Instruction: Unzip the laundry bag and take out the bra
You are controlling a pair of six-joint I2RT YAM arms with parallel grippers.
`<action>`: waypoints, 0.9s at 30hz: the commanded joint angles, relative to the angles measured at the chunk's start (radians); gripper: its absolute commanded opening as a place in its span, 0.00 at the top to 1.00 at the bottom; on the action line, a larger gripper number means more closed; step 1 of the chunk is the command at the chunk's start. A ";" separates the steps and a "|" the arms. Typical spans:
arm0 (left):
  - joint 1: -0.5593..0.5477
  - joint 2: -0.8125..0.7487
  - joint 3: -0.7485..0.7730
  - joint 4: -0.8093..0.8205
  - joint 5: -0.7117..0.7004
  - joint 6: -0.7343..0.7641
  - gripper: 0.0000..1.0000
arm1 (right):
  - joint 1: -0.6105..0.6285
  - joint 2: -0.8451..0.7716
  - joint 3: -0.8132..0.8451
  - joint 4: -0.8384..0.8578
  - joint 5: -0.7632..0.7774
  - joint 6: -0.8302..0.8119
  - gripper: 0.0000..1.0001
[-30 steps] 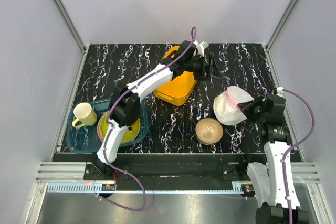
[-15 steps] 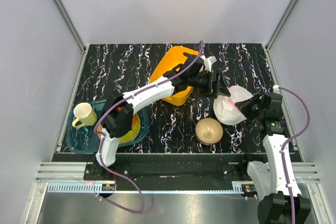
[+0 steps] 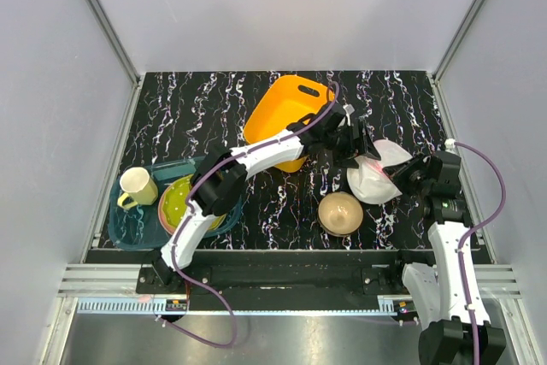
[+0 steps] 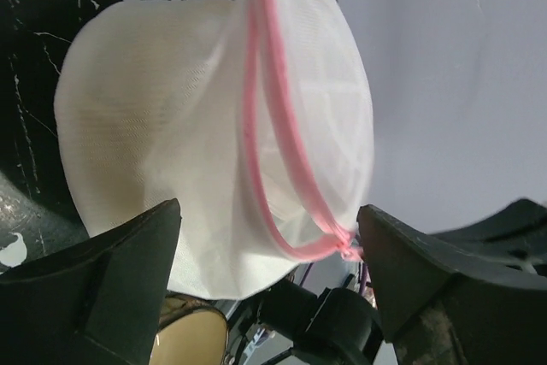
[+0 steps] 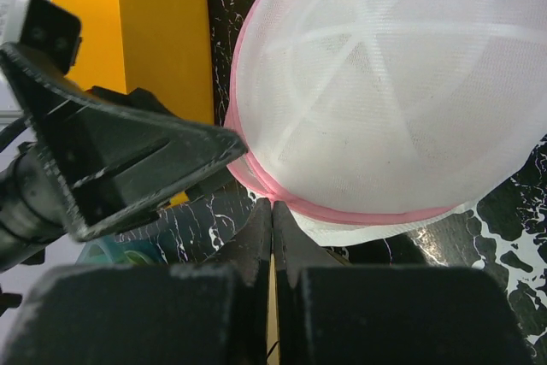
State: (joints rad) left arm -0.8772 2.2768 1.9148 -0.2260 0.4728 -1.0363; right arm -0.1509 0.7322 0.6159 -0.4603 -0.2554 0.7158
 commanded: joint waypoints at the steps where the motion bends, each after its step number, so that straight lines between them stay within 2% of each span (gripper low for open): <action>1: -0.003 0.039 0.093 0.070 -0.014 -0.088 0.14 | -0.004 -0.017 0.024 0.000 -0.012 -0.021 1.00; 4: -0.008 0.069 0.121 0.085 -0.011 -0.097 0.23 | -0.003 -0.017 0.024 -0.006 -0.010 -0.022 1.00; 6: -0.008 0.069 0.106 0.112 -0.002 -0.099 0.43 | -0.003 -0.017 0.028 -0.014 -0.013 -0.024 1.00; 7: -0.003 0.064 0.096 0.122 0.006 -0.097 0.84 | -0.003 -0.016 0.033 -0.021 -0.010 -0.027 1.00; 8: 0.003 0.058 0.086 0.126 0.013 -0.093 0.98 | -0.003 -0.014 0.041 -0.037 -0.004 -0.033 1.00; 12: 0.043 -0.067 -0.016 0.122 0.029 -0.018 1.00 | -0.003 -0.005 0.033 -0.061 0.054 -0.049 1.00; 15: 0.084 -0.141 -0.112 0.039 -0.017 0.100 1.00 | -0.004 0.024 0.031 -0.090 0.117 -0.023 1.00; 18: 0.135 -0.210 -0.226 0.086 0.019 0.107 1.00 | -0.004 0.041 0.027 -0.087 0.131 -0.006 1.00; 27: 0.170 -0.238 -0.261 0.086 0.090 0.179 1.00 | -0.004 0.033 0.064 -0.093 0.179 -0.047 1.00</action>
State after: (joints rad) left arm -0.7208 2.0918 1.6726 -0.1650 0.5335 -0.9226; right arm -0.1440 0.7704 0.6247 -0.5194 -0.1978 0.7216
